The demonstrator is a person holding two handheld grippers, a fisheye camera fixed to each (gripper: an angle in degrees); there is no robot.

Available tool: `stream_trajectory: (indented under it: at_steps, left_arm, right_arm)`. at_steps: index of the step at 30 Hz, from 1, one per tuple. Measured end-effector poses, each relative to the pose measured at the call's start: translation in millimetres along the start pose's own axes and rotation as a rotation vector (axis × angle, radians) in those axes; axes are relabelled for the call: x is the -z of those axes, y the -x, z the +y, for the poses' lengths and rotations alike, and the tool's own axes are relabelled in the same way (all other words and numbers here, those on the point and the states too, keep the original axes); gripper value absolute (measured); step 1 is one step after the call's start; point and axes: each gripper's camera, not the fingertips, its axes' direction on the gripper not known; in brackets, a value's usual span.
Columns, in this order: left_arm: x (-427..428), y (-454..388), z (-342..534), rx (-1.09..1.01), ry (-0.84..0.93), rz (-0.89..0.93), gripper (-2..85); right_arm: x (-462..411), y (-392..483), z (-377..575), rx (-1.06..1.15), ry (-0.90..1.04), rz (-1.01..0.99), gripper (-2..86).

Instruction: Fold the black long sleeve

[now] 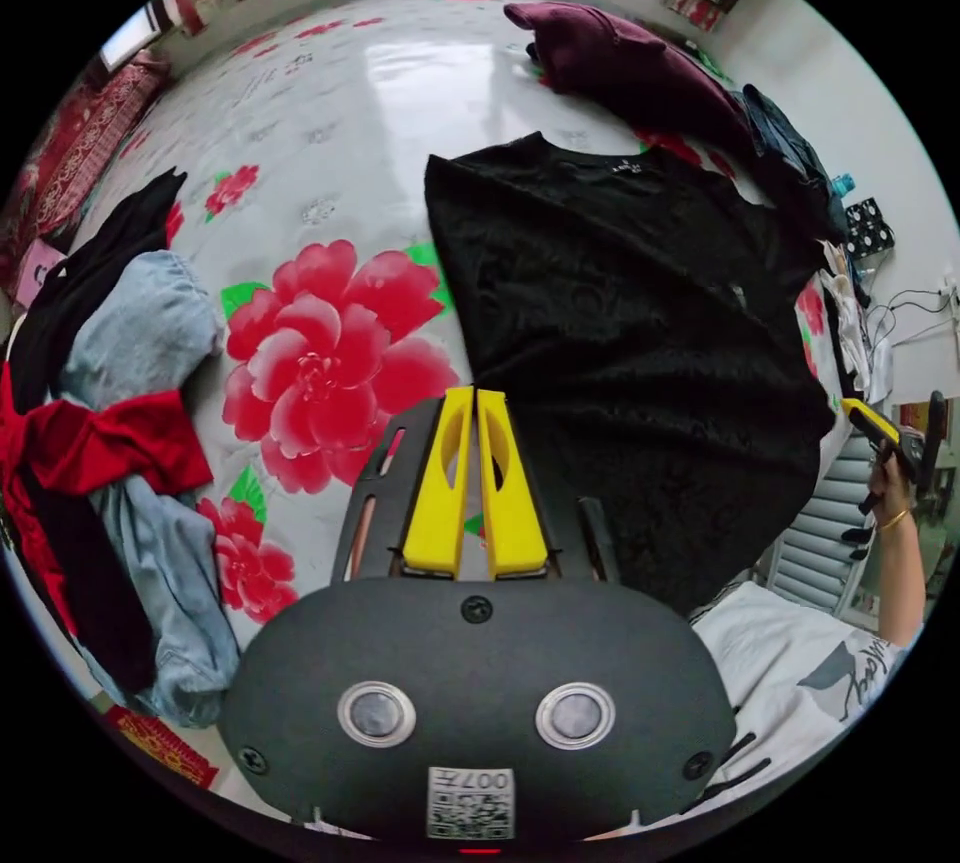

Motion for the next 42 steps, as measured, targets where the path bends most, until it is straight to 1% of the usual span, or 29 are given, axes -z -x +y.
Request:
stream_trajectory:
  at_steps: [2, 3, 5, 8, 11, 12, 15, 18, 20, 21, 24, 26, 30, 33, 35, 39, 41, 42]
  left_arm:
    - [2, 13, 8, 0.029, -0.019, 0.022, -0.9]
    - [2, 24, 14, 0.059, -0.027, 0.044, -1.0]
    - [3, 38, 21, 0.097, -0.036, 0.032, -1.0]
    - [4, 49, 26, 0.080, -0.040, 0.023, -1.0]
    - [9, 49, 32, 0.065, -0.078, 0.075, -1.0]
    - [10, 46, 35, 0.053, -0.094, 0.097, -1.0]
    - [8, 33, 45, 0.025, -0.103, 0.130, -1.0]
    - [0, 24, 61, 0.020, -0.089, 0.172, -1.0]
    - [-4, 22, 72, 0.039, -0.072, 0.176, -1.0]
    - [-6, 22, 81, 0.061, -0.061, 0.185, -1.0]
    - [-6, 24, 103, 0.139, -0.054, 0.210, -1.0]
    - [-4, 24, 115, 0.193, -0.048, 0.206, -1.0]
    - [3, 18, 134, 0.310, -0.030, 0.188, -1.0]
    - [7, 8, 140, 0.379, -0.025, 0.169, -1.0]
    - [10, 1, 142, 0.423, -0.029, 0.175, -1.0]
    - [11, -14, 146, 0.534, -0.041, 0.230, -1.0]
    - [10, -17, 150, 0.586, -0.044, 0.256, -1.0]
    - [11, -19, 153, 0.618, -0.050, 0.265, -1.0]
  right_arm:
    - [5, -22, 3, -0.092, -0.019, 0.043, 0.9]
    - [6, -25, 4, -0.101, -0.024, 0.035, 1.2]
    - [5, -27, 12, -0.103, -0.019, -0.018, 2.5]
    - [3, -5, 22, -0.010, -0.039, -0.056, 3.7]
    - [-10, 28, 23, 0.111, -0.017, -0.073, 4.5]
    - [-15, 33, 22, 0.123, -0.003, -0.078, 4.6]
    - [-52, 54, 15, 0.166, 0.150, -0.097, 5.1]
    - [-48, 51, 11, 0.138, 0.109, -0.100, 5.3]
    - [-30, 28, 1, 0.090, 0.043, -0.149, 5.4]
    - [-25, 20, -2, 0.074, 0.018, -0.148, 5.5]
    - [0, -41, -27, -0.043, -0.102, -0.124, 5.4]
    - [15, -102, -58, -0.144, -0.156, -0.084, 5.2]
    - [36, -178, -109, -0.180, -0.220, 0.025, 4.9]
    - [37, -224, -159, -0.120, -0.198, 0.149, 4.8]
    - [19, -245, -201, -0.009, -0.125, 0.244, 4.9]
    - [-24, -253, -255, 0.172, 0.000, 0.323, 4.4]
    - [-60, -247, -280, 0.281, 0.093, 0.375, 3.1]
    - [-71, -246, -286, 0.297, 0.127, 0.397, 2.7]
